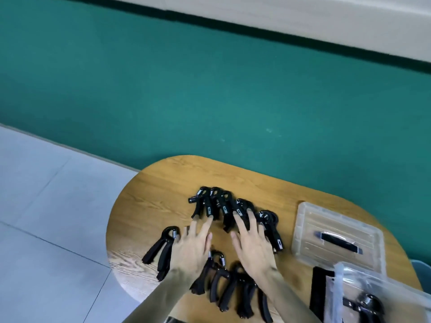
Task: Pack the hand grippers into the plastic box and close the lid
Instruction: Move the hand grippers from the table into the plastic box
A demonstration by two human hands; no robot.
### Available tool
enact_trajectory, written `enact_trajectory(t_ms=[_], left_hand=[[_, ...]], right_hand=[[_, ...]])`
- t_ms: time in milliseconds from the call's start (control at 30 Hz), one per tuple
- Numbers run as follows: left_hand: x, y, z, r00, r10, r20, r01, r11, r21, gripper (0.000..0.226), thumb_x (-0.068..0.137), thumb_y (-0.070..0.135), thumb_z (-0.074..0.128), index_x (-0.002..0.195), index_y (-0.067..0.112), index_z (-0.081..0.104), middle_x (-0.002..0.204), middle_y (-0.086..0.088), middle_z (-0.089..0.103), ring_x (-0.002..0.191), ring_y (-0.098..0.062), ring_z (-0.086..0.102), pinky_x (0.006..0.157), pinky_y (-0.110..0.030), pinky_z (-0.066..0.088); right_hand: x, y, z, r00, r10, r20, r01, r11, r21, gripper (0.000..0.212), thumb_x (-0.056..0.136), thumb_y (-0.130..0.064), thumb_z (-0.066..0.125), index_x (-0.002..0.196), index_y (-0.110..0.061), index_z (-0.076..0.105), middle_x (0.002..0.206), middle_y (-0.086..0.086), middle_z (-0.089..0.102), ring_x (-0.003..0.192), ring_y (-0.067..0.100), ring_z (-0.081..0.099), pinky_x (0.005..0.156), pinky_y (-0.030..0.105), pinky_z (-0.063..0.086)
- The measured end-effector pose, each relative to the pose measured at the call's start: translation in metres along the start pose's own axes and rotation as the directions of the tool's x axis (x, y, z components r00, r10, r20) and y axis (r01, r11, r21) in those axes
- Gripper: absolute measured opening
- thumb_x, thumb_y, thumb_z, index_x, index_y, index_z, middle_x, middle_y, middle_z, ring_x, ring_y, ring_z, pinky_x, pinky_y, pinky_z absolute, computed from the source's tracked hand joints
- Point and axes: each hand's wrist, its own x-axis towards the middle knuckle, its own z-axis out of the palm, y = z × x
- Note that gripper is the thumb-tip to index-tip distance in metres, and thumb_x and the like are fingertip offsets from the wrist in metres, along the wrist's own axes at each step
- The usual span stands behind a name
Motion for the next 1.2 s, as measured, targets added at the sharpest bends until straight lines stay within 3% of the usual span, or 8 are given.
enact_trajectory(t_ms=[233, 467, 567, 633, 733, 867, 1033, 1200], left_hand=[[0.026, -0.090, 0.038, 0.994, -0.072, 0.083, 0.075, 0.997, -0.025, 0.060, 0.104, 0.048, 0.010, 0.146, 0.043, -0.034, 0.168, -0.008, -0.003, 0.140, -0.025, 0.040, 0.107, -0.041, 0.047], [0.039, -0.147, 0.094, 0.979, -0.118, 0.167, 0.134, 0.987, -0.086, 0.064, 0.100, 0.064, 0.003, 0.157, 0.037, -0.010, 0.168, -0.006, -0.003, 0.150, -0.027, 0.021, 0.120, -0.049, 0.027], [0.034, -0.160, 0.117, 0.971, -0.123, 0.207, 0.148, 0.983, -0.109, 0.068, 0.098, 0.067, 0.001, 0.157, 0.035, -0.013, 0.167, -0.007, -0.013, 0.153, -0.029, 0.010, 0.122, -0.052, 0.005], [0.031, -0.163, 0.128, 0.965, -0.136, 0.224, 0.164, 0.980, -0.113, 0.072, 0.096, 0.070, -0.002, 0.155, 0.033, -0.019, 0.164, -0.007, -0.022, 0.153, -0.029, 0.003, 0.121, -0.050, -0.001], [0.031, -0.163, 0.141, 0.969, -0.135, 0.206, 0.165, 0.976, -0.140, 0.071, 0.097, 0.067, 0.001, 0.152, 0.032, -0.027, 0.161, -0.007, -0.033, 0.153, -0.028, -0.001, 0.123, -0.050, 0.002], [0.026, -0.167, 0.152, 0.986, -0.078, 0.148, 0.105, 0.976, -0.189, 0.073, 0.102, 0.060, 0.016, 0.148, 0.035, -0.035, 0.158, -0.002, -0.041, 0.147, -0.029, 0.020, 0.121, -0.054, 0.016], [0.024, -0.182, 0.166, 0.998, -0.016, 0.067, 0.025, 0.989, -0.144, 0.076, 0.103, 0.049, 0.031, 0.153, 0.034, -0.025, 0.162, -0.005, -0.032, 0.129, -0.032, 0.042, 0.105, -0.055, 0.036], [0.029, -0.187, 0.170, 0.997, 0.017, 0.069, -0.011, 0.996, -0.083, 0.083, 0.102, 0.039, 0.038, 0.151, 0.035, -0.029, 0.164, -0.010, -0.026, 0.123, -0.029, 0.042, 0.102, -0.051, 0.039]], right_hand=[[0.078, -0.067, 0.027, 0.997, -0.007, 0.078, 0.006, 1.000, 0.016, 0.058, 0.105, -0.049, 0.022, 0.158, -0.032, 0.007, 0.166, 0.007, 0.004, 0.136, 0.030, 0.036, 0.092, 0.044, 0.056], [0.145, -0.106, 0.071, 0.996, -0.004, 0.085, 0.009, 0.998, -0.056, 0.056, 0.102, -0.048, 0.036, 0.153, -0.030, 0.021, 0.162, 0.010, 0.014, 0.139, 0.035, 0.030, 0.106, 0.051, 0.042], [0.169, -0.115, 0.096, 0.992, 0.011, 0.123, 0.000, 0.996, -0.089, 0.059, 0.100, -0.047, 0.043, 0.152, -0.029, 0.023, 0.161, 0.012, 0.012, 0.145, 0.041, 0.021, 0.111, 0.055, 0.035], [0.180, -0.118, 0.110, 0.990, 0.027, 0.141, -0.013, 0.995, -0.099, 0.061, 0.100, -0.046, 0.044, 0.153, -0.027, 0.021, 0.162, 0.012, 0.009, 0.148, 0.042, 0.015, 0.114, 0.057, 0.031], [0.192, -0.117, 0.131, 0.987, 0.033, 0.155, -0.015, 0.993, -0.117, 0.064, 0.100, -0.042, 0.047, 0.154, -0.026, 0.018, 0.164, 0.013, 0.006, 0.149, 0.044, 0.011, 0.116, 0.059, 0.029], [0.194, -0.113, 0.149, 0.985, 0.068, 0.161, -0.042, 0.987, -0.158, 0.071, 0.097, -0.032, 0.053, 0.156, -0.024, 0.016, 0.165, 0.016, 0.004, 0.148, 0.046, 0.015, 0.115, 0.059, 0.030], [0.198, -0.117, 0.158, 0.992, 0.099, 0.080, -0.083, 0.979, -0.186, 0.079, 0.090, -0.022, 0.063, 0.156, -0.023, 0.020, 0.165, 0.019, 0.009, 0.140, 0.044, 0.031, 0.106, 0.057, 0.038], [0.193, -0.112, 0.160, 0.999, 0.044, 0.016, -0.040, 0.981, -0.191, 0.080, 0.087, -0.016, 0.068, 0.155, -0.024, 0.026, 0.164, 0.019, 0.016, 0.130, 0.041, 0.042, 0.097, 0.052, 0.043]])
